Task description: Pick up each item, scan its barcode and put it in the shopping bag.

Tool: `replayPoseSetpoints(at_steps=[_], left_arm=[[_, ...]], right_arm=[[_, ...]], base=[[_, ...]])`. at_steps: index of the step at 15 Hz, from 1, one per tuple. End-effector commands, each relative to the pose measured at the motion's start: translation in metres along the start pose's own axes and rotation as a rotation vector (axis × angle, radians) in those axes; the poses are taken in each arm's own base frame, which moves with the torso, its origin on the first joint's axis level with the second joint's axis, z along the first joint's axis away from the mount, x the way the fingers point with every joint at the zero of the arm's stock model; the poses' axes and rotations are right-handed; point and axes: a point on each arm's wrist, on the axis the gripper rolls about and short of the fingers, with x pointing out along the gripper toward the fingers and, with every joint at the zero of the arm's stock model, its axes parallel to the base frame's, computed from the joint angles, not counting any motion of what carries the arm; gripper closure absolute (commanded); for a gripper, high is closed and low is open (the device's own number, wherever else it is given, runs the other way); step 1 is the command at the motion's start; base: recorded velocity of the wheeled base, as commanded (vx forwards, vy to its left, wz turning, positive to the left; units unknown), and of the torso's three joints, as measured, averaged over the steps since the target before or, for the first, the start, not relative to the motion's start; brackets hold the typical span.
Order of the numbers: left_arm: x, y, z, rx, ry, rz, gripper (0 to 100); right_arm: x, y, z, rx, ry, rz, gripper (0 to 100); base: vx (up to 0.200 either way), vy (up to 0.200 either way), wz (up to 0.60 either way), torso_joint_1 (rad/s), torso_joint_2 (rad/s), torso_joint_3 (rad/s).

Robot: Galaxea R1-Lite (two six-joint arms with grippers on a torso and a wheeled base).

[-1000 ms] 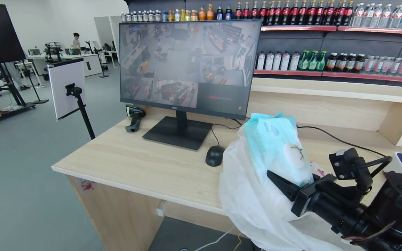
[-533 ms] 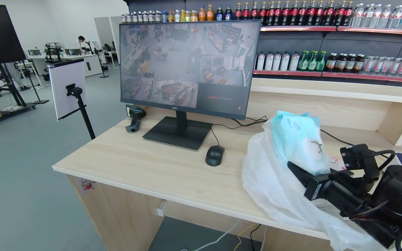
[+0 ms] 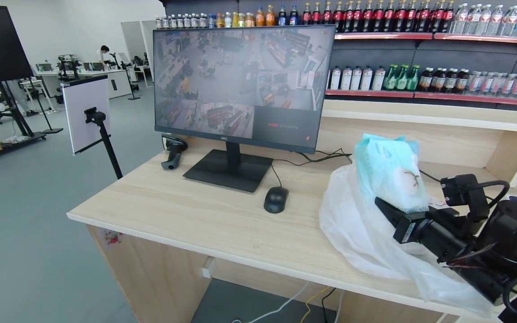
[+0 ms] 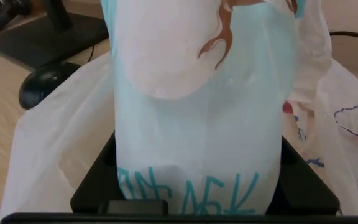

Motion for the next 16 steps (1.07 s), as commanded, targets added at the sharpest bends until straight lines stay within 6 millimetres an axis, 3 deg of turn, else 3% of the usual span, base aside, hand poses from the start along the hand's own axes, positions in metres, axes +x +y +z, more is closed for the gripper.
replayPoseSetpoints(at_steps=[1,4,7,10,16], left_arm=[[0.0,0.0,0.0,0.0,-0.001,-0.001,0],[0.0,0.0,0.0,0.0,0.0,-0.001,0],[0.0,0.0,0.0,0.001,-0.001,-0.001,0],[0.0,0.0,0.0,0.0,-0.001,-0.001,0],[0.0,0.0,0.0,0.005,-0.003,-0.001,0]], right_arm=[[0.008,0.004,0.024,0.03,-0.125,-0.021,100],[0.014,0.013,0.041,0.045,-0.202,0.02,100],[-0.005,0.021,0.022,0.174,-0.109,0.015,100],[0.007,0.022,0.012,0.318,-0.075,-0.029,100],[0.021,0.021,-0.03,0.329,0.044,-0.185,100]], base=[[0.0,0.0,0.0,0.0,0.0,0.0],[0.0,0.0,0.0,0.0,0.0,0.0],[0.0,0.0,0.0,0.0,0.0,0.0],[0.0,0.0,0.0,0.0,0.0,0.0],[0.0,0.0,0.0,0.0,0.0,0.0]])
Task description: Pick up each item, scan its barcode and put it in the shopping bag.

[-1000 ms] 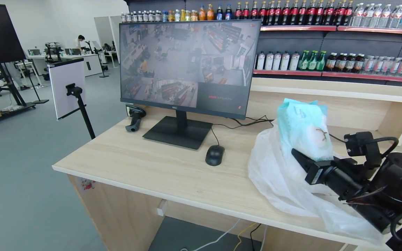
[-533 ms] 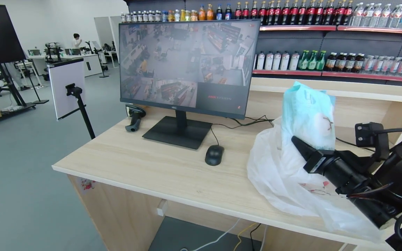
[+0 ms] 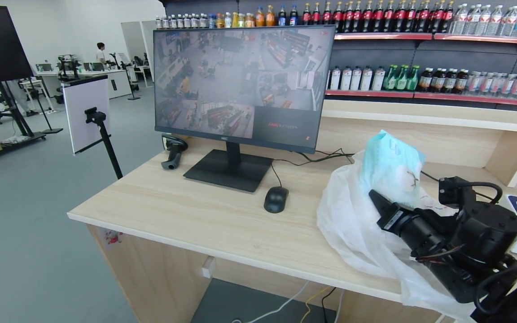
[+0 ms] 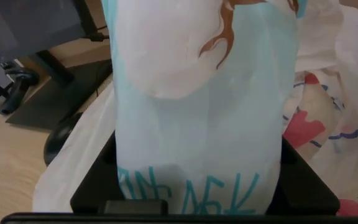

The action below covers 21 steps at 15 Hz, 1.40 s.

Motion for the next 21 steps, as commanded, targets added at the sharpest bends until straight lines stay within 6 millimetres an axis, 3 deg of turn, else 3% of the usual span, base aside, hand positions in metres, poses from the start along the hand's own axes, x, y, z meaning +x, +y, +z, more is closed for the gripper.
replayPoseSetpoints(at_steps=[1,7,8,15,21], left_arm=[[0.0,0.0,0.0,0.0,-0.002,0.001,0],[0.0,0.0,0.0,-0.001,-0.002,0.001,0],[0.0,0.0,0.0,-0.001,-0.002,0.001,0],[0.0,0.0,0.0,-0.001,-0.001,0.001,0],[0.0,0.0,0.0,-0.001,-0.001,0.001,0]], right_arm=[[0.006,-0.005,-0.019,0.003,0.058,-0.05,100],[0.006,-0.005,-0.02,0.005,0.061,-0.051,100],[0.006,-0.005,-0.02,0.005,0.063,-0.054,0],[0.004,-0.002,-0.014,0.013,0.041,-0.041,0],[-0.011,0.002,-0.001,0.002,0.01,-0.015,0]], base=[[0.0,0.0,0.0,0.0,0.0,0.0],[0.0,0.0,0.0,0.0,0.0,0.0],[0.0,0.0,0.0,0.0,0.0,0.0],[0.0,0.0,0.0,0.0,0.0,0.0],[0.0,0.0,0.0,0.0,0.0,0.0]])
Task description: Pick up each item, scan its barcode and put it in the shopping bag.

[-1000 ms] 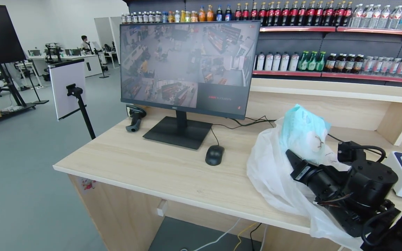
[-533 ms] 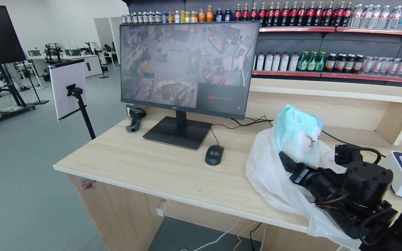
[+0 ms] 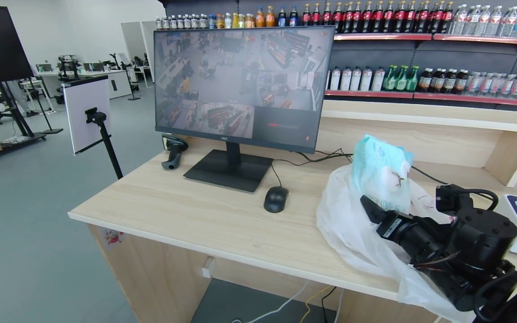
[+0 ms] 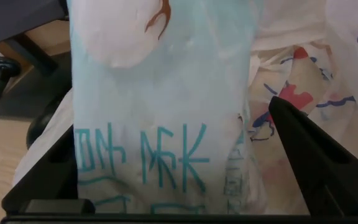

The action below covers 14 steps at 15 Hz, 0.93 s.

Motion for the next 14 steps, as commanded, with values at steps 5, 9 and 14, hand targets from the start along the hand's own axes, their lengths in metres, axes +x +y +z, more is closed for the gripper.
replayPoseSetpoints(at_steps=[5,9,14], left_arm=[[0.0,0.0,0.0,0.0,-0.001,0.001,0],[0.0,0.0,0.0,0.0,-0.001,0.001,0],[0.0,0.0,0.0,-0.002,0.001,0.0,0]], right_arm=[[-0.02,-0.002,0.01,-0.004,-0.017,0.013,0],[-0.024,0.002,0.021,-0.038,-0.065,0.033,0],[-0.036,0.034,0.065,-0.181,-0.265,0.187,0]], base=[[0.0,0.0,0.0,0.0,0.0,0.0],[0.0,0.0,0.0,0.0,0.0,0.0],[0.0,0.0,0.0,0.0,0.0,0.0]])
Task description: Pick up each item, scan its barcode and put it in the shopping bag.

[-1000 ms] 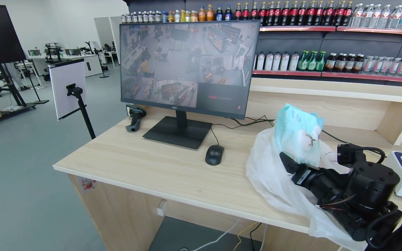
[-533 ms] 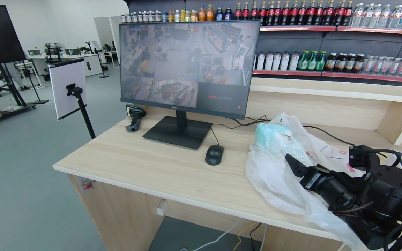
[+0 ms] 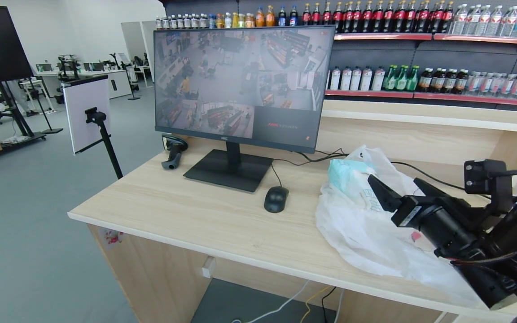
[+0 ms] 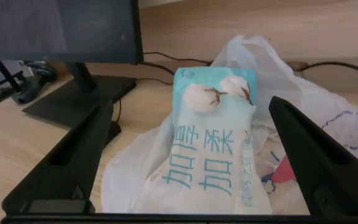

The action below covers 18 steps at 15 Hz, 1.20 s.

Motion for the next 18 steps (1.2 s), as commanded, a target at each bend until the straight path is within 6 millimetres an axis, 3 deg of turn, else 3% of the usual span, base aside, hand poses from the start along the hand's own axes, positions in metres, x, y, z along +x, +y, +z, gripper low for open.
replayPoseSetpoints(at_steps=[1,3,6,14,18], left_arm=[[0.0,0.0,0.0,0.0,-0.001,0.001,0],[0.0,0.0,0.0,0.0,-0.001,0.001,0],[0.0,0.0,0.0,0.0,-0.001,0.001,0],[0.0,0.0,0.0,0.0,-0.001,0.001,0],[0.0,0.0,0.0,0.0,-0.001,0.001,0]], right_arm=[[0.001,0.01,0.034,-0.015,-0.141,0.06,0],[-0.003,0.012,0.048,-0.059,-0.195,0.14,0],[-0.007,0.015,0.048,-0.138,-0.2,0.305,0],[-0.022,0.006,0.04,-0.12,-0.143,0.323,0],[-0.025,0.002,0.045,-0.112,-0.163,0.307,0]], base=[[0.0,0.0,0.0,0.0,0.0,0.0],[0.0,0.0,0.0,0.0,0.0,0.0],[0.0,0.0,0.0,0.0,0.0,0.0],[-0.2,0.0,0.0,0.003,0.01,0.001],[0.0,0.0,0.0,0.0,0.0,0.0]])
